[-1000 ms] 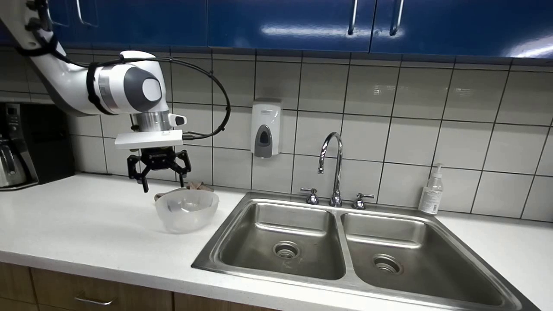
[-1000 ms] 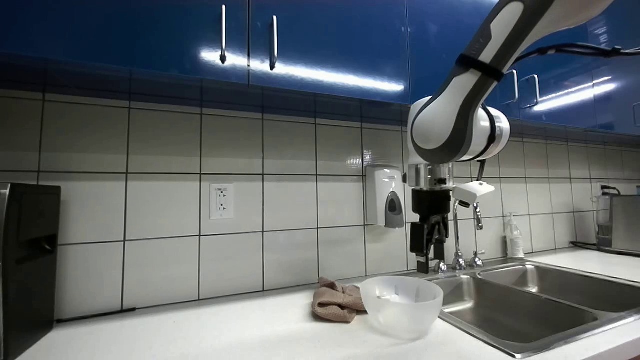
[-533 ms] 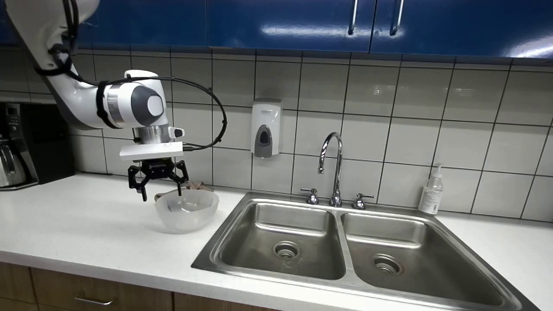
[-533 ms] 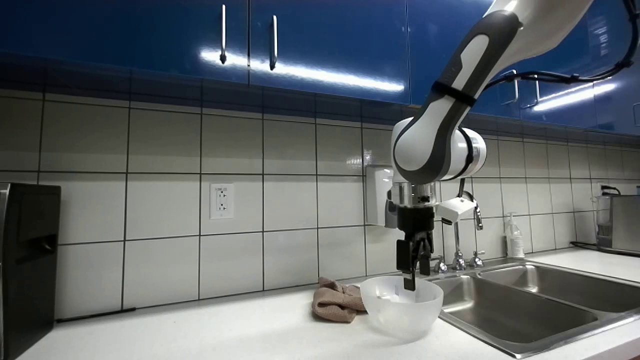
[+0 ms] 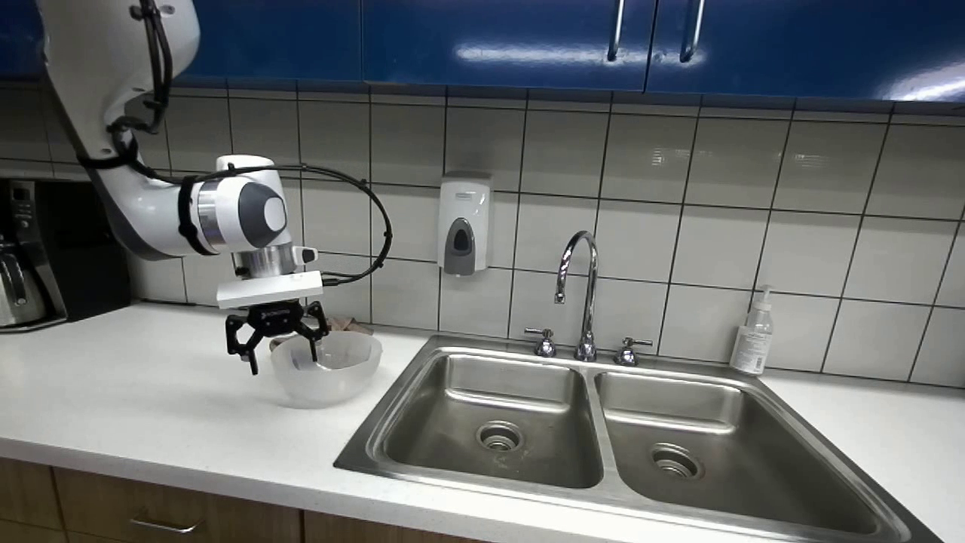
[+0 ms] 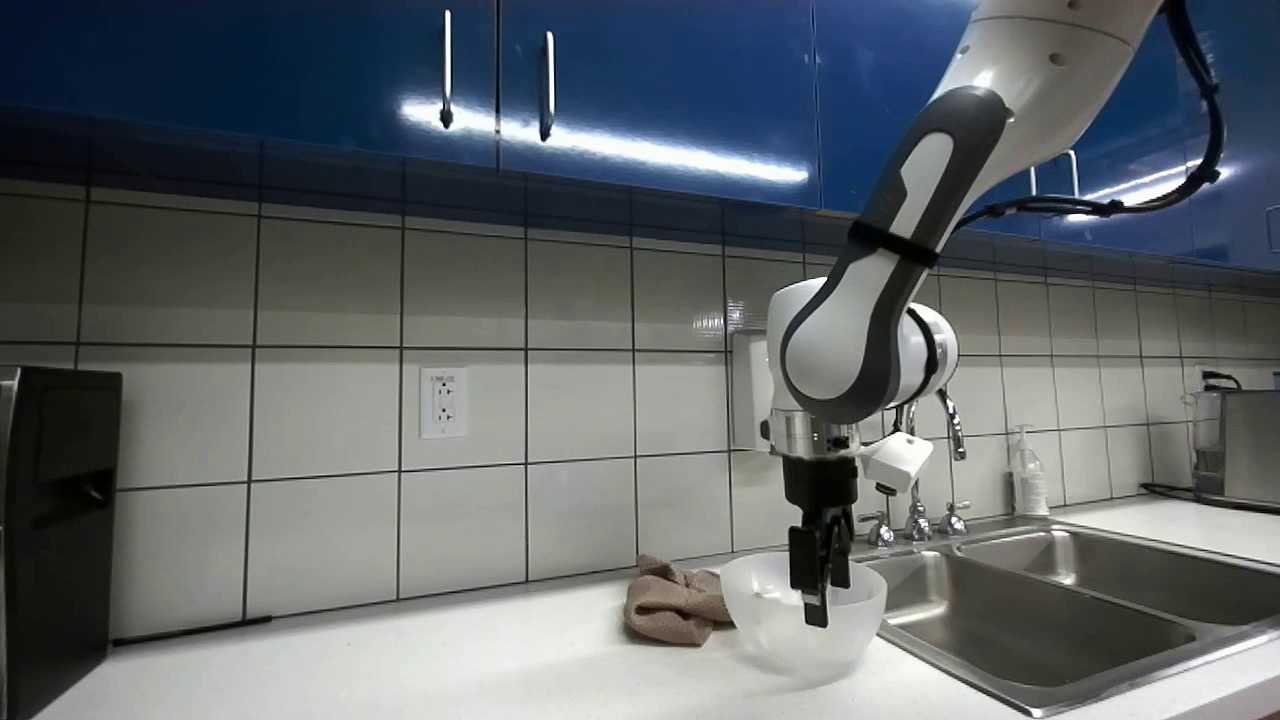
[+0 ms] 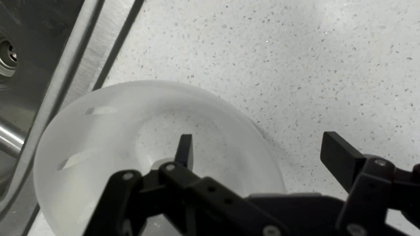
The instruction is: Put the bowl in the left sink
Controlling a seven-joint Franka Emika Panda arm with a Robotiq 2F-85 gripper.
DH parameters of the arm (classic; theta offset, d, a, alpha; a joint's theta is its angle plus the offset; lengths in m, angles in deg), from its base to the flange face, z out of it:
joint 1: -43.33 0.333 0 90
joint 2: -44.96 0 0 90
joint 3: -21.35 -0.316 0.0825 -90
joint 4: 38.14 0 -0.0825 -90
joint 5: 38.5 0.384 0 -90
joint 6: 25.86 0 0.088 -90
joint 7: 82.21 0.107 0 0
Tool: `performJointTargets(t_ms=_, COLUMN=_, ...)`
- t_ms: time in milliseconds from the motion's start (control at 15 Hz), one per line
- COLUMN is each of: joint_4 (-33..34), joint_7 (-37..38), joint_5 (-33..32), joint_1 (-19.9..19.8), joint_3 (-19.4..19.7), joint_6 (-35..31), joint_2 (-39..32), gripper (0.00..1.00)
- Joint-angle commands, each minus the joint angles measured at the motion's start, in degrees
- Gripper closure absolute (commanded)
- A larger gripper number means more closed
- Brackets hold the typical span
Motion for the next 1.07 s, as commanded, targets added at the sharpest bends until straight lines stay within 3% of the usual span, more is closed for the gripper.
performJointTargets(t_ms=0, joint_4=1.23, joint_7=1.60, joint_5=-4.30, joint_1=-0.53, joint_3=-0.38, joint_6=-1.95, joint_2=-2.52, gripper=0.00)
performJointTargets(t_ms=1000, joint_4=3.93, joint_7=0.17, joint_5=-2.17, joint_1=-1.14, joint_3=-1.49, joint_6=-0.49, joint_2=-5.51, gripper=0.00)
